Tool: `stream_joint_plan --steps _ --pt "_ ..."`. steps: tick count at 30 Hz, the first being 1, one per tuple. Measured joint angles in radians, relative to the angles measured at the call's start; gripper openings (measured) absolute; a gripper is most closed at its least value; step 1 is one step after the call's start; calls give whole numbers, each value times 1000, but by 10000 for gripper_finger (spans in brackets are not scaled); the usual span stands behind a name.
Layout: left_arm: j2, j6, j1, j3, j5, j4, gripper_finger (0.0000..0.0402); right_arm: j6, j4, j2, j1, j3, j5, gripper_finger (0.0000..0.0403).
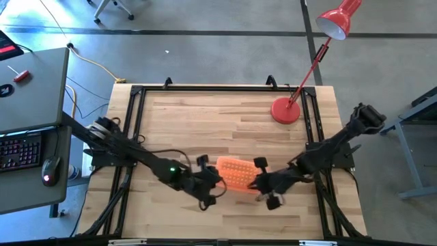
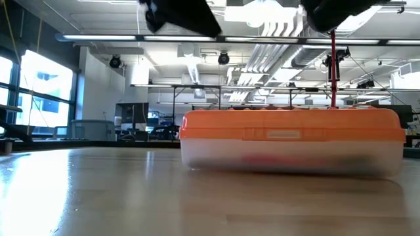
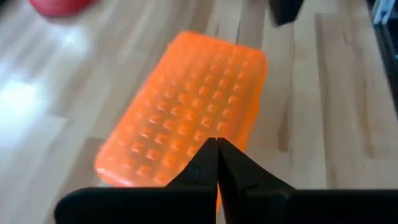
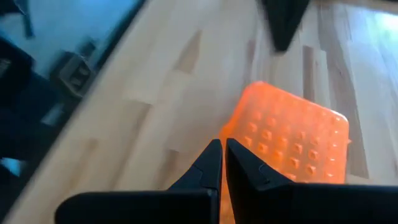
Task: Pick & place school supplies into a supply box
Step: Return to Home Position
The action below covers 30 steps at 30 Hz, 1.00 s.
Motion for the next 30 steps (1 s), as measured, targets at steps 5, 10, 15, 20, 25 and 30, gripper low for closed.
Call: stream_joint_plan --steps 5,10,15,20,25,30 --pt "-189 18 -53 1 -83 -215 24 82 -109 -124 106 0 45 0" --pt "-456 31 -118 4 -96 -477 11 91 -179 -305 238 0 274 0" --pt "-709 38 -192 -35 -96 -713 47 -80 -148 -462 332 -19 213 0" --pt "-984 131 -246 -351 -67 -373 61 -396 258 -589 332 -256 48 0" --pt "-1200 371 -243 -762 81 119 40 -352 515 -737 282 -545 80 0" --pt "-1388 551 -195 -982 23 350 21 -288 518 -976 232 -697 126 0"
